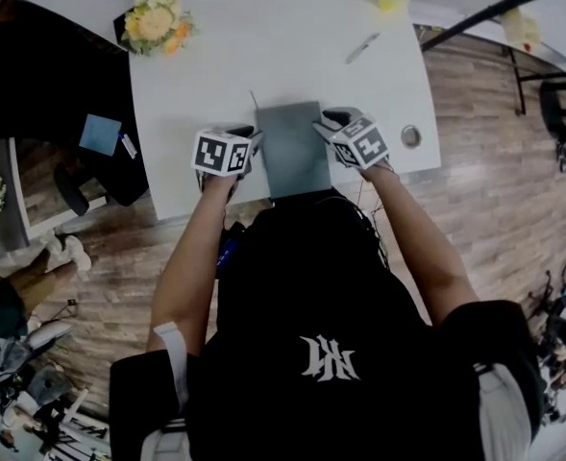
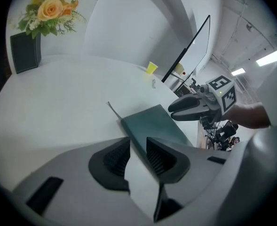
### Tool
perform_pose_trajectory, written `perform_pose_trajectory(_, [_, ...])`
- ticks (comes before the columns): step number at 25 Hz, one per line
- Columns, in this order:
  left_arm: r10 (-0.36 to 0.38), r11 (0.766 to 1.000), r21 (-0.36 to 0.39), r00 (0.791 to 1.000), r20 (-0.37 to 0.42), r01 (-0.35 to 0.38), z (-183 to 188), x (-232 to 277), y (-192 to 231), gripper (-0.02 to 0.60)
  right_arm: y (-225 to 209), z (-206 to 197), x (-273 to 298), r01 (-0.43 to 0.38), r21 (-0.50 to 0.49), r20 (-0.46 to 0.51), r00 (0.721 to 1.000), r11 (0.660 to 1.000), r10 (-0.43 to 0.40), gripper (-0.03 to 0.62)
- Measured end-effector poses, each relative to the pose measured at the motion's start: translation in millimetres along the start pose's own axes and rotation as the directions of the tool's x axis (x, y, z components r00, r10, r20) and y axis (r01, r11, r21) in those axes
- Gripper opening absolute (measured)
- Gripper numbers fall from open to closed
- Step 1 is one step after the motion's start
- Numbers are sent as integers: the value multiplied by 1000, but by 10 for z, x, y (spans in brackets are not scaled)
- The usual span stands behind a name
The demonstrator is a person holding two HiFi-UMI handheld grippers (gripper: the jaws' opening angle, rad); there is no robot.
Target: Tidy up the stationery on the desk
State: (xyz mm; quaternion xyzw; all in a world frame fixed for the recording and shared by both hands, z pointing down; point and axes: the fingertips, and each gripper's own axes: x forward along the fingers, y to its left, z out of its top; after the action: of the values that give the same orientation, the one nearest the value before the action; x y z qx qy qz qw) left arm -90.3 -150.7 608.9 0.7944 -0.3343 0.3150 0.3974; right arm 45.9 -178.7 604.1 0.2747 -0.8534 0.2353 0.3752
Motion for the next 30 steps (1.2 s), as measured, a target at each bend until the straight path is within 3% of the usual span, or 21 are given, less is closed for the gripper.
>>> perform_pose_trajectory(7, [-76, 997, 18, 987, 142, 75, 299, -405, -298, 107, 75, 354, -467, -10, -112, 150, 988, 994, 27, 141])
perform_pose_trajectory(11, [-105, 992, 88, 970, 219, 87, 605, -597, -588, 100, 39, 537, -786, 3, -167, 228, 973, 986, 36, 141])
perform_pose_trajectory(14, [-112, 987, 135, 969, 222, 84, 765, -560, -754, 95, -91, 677, -991, 28, -221, 253, 967, 975, 29, 141])
perform_pose_trajectory(22, [-121, 984, 150, 973, 198, 92, 1208, -138, -1143, 91, -848, 959, -1250, 34, -342, 240, 969, 939, 53, 141])
perform_pose_trajectory(27, [-78, 990, 132, 976, 203, 52, 1541, 158, -1258, 87, -1286, 1001, -1191, -27, -416, 211, 969, 909, 125, 141])
perform_pose_trajectory(30, [-54, 993, 114, 975, 213, 30, 1711, 309, -1294, 84, -1493, 1004, -1111, -68, -483, 167, 972, 873, 168, 141])
